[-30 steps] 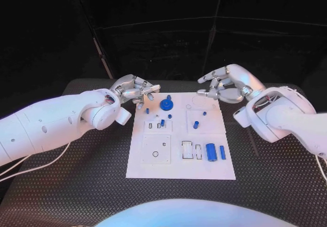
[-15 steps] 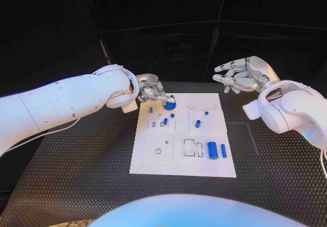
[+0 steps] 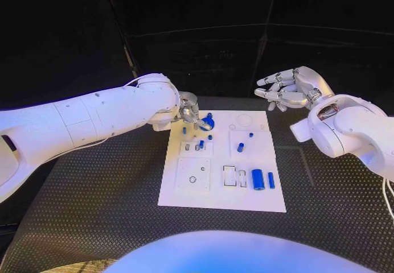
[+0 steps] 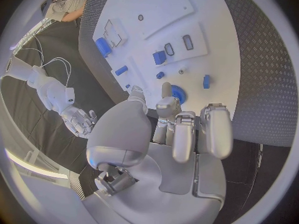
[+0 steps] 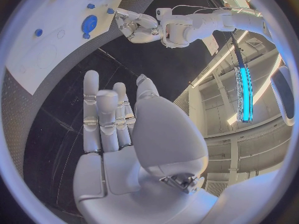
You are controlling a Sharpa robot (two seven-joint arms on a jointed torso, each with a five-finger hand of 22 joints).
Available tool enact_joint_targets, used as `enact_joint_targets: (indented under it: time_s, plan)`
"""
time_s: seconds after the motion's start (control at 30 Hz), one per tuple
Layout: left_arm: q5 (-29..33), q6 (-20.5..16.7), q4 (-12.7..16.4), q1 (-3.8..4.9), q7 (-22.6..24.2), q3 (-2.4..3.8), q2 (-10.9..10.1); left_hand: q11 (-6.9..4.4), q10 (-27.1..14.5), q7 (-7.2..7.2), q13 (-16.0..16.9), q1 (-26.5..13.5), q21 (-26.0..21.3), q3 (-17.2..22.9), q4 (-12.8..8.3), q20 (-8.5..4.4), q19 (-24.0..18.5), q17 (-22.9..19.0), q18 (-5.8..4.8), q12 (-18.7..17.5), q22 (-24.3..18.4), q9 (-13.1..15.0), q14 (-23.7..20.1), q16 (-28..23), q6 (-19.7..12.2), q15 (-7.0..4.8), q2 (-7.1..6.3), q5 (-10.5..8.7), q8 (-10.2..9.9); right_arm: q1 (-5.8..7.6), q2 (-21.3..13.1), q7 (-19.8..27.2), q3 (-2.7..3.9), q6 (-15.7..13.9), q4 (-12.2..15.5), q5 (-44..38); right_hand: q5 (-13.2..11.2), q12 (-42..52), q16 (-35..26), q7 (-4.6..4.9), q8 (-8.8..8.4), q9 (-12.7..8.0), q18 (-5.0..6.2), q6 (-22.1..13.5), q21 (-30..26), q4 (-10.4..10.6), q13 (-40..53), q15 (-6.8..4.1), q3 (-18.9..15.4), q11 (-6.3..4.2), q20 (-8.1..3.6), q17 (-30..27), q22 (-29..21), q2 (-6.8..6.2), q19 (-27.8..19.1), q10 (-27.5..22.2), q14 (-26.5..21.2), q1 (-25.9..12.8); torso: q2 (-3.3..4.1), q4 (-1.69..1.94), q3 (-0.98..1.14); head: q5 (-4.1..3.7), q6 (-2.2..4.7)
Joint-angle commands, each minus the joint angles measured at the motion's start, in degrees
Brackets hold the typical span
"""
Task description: Assemble the parts on the task board
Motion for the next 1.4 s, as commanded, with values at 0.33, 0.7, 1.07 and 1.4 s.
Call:
enact_joint_targets:
  time_s: [0.33,0.7,1.07,1.4]
  plan:
    - [-2.45,6.85,-3.45,0.12,-2.96,-1.38,3.29,0.52,-0.46,0.60,0.29,-0.48,0.32,-0.90,0.04,0.26,0.31,15.06,-0.79,0.33,0.32,0.46,5.84,0.17,-2.43,0.17,0.45,-0.36,-0.83,0.10,1.04,-0.87,0.04,1.07,-0.51,-1.90,0.84,-0.37,-1.32,0.11,0.18,-0.07,0.73,-0.55,-0.80,0.06,-0.43,-0.13,-0.51,0.24,-0.07,-0.72,-0.45,-0.01,0.58,-0.39,0.03,-0.14,0.30,-0.11,-0.12,0.12,-0.40]
    - [-2.29,8.65,-4.52,-0.01,-3.07,-1.66,5.07,0.55,0.17,0.60,1.63,-0.34,0.75,-1.00,0.01,0.37,0.68,15.06,-0.94,1.52,1.11,0.71,5.84,0.17,-2.32,0.26,0.65,-0.35,-0.82,0.10,1.66,-0.80,0.04,0.62,-0.92,-1.99,1.67,-0.63,-3.18,0.22,0.20,-0.05,0.68,-0.85,-1.69,0.16,-0.90,-0.07,-0.76,0.36,0.13,-1.99,-0.98,-0.04,0.58,-1.16,-0.60,0.12,0.31,-0.06,-0.14,0.13,-0.40]
    - [-2.24,10.42,-5.03,-0.11,-3.21,-1.71,5.66,0.54,0.27,0.57,2.19,1.35,0.88,-0.96,-0.20,0.50,0.68,15.06,-0.94,2.03,1.34,1.28,5.84,0.17,-2.11,0.30,1.11,-0.32,-0.80,0.10,1.87,-0.96,0.03,0.69,-1.09,-2.00,2.00,-0.65,-3.70,0.26,0.22,-0.04,0.68,-0.96,-2.01,0.20,-1.04,-0.04,-0.82,0.39,0.21,-2.28,-1.17,-0.01,0.57,-1.43,-0.82,0.22,0.33,-0.10,-0.11,0.05,-0.40]
    - [-1.88,11.60,-5.46,-0.36,-3.30,-1.81,6.15,0.57,0.15,0.59,2.30,2.53,0.90,-0.90,-0.29,0.56,0.64,15.06,-0.93,2.08,1.42,1.64,5.84,0.17,-2.10,0.35,1.56,-0.30,-0.88,0.10,2.14,-1.08,0.03,0.98,-1.30,-2.00,2.60,-0.62,-4.00,0.27,0.30,-0.02,0.70,-0.99,-2.32,0.23,-1.20,-0.01,-0.82,0.41,0.25,-2.31,-1.37,0.08,0.64,-1.60,-0.88,0.43,0.35,-0.09,-0.10,0.03,-0.40]
